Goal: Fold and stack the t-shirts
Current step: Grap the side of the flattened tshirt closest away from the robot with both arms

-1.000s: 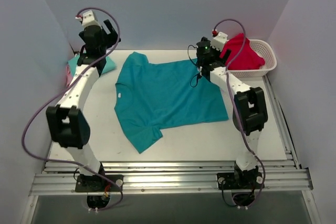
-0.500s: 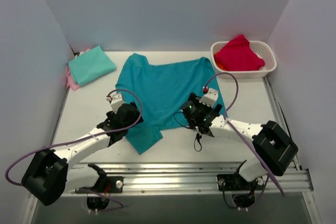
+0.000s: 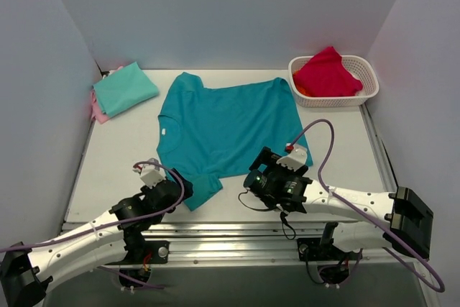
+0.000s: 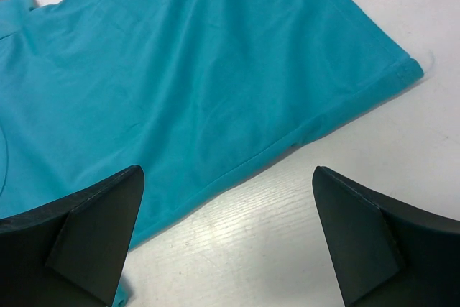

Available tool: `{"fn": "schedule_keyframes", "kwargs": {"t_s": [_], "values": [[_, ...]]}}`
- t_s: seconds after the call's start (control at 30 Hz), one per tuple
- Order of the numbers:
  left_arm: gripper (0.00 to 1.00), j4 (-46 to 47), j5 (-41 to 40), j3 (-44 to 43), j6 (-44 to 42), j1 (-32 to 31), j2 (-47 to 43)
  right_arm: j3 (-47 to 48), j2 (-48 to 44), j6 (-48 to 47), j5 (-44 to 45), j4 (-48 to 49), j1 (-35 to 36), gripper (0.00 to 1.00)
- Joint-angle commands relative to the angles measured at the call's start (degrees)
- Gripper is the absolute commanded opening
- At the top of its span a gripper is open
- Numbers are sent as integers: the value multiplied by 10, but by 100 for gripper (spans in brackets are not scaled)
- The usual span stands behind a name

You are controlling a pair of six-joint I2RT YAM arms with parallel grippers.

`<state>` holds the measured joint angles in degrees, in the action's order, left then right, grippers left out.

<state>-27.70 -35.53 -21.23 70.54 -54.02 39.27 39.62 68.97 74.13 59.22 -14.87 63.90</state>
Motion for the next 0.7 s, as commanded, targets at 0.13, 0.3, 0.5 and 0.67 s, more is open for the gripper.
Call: {"fn": "schedule_keyframes", "kwargs": {"t_s": [0.13,0.3,0.5,0.67], "values": [[88,-39,15,-22,93,-61,89,22,6,40,81,-68,3,100],[89,-26,12,-33,110,-101,142,20,-2,43,84,-74,-4,100],[86,37,9,-16,108,-101,186,15,-28,63,96,-106,-10,100],[27,65,-15,-31,101,-100,226,6,-36,77,100,-120,-18,100]]}}
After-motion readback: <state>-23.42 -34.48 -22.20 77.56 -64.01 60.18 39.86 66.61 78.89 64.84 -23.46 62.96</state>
